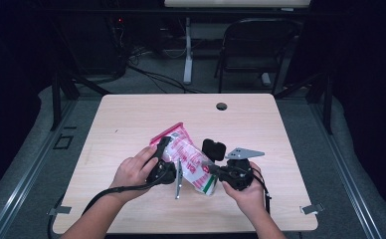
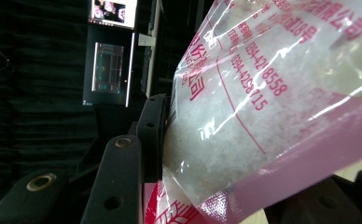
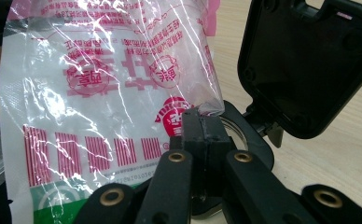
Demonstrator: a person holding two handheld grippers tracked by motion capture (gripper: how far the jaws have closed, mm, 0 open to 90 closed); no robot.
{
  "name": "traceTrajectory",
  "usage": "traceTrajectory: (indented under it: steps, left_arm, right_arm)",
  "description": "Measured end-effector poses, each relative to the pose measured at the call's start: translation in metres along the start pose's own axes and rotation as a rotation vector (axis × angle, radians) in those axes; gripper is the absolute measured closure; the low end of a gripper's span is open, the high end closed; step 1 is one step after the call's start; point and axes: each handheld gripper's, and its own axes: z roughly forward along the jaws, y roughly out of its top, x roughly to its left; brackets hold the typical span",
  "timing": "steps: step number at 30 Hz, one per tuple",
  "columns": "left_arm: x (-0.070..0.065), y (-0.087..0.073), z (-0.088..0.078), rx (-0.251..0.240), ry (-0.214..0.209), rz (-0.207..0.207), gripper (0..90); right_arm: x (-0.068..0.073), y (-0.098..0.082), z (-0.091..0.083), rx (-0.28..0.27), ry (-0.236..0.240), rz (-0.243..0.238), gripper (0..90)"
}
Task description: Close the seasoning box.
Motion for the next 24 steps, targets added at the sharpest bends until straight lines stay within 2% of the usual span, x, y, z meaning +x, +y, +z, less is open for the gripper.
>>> traceTrajectory:
  steps: [24]
  left_arm:
    - [0.0015,0.0035,-0.0002,0.002,0.0,0.023,62.9]
  right_arm:
    - [-0.0019,-0.0009,0.0012,0.01,0.001,0.008,90.0]
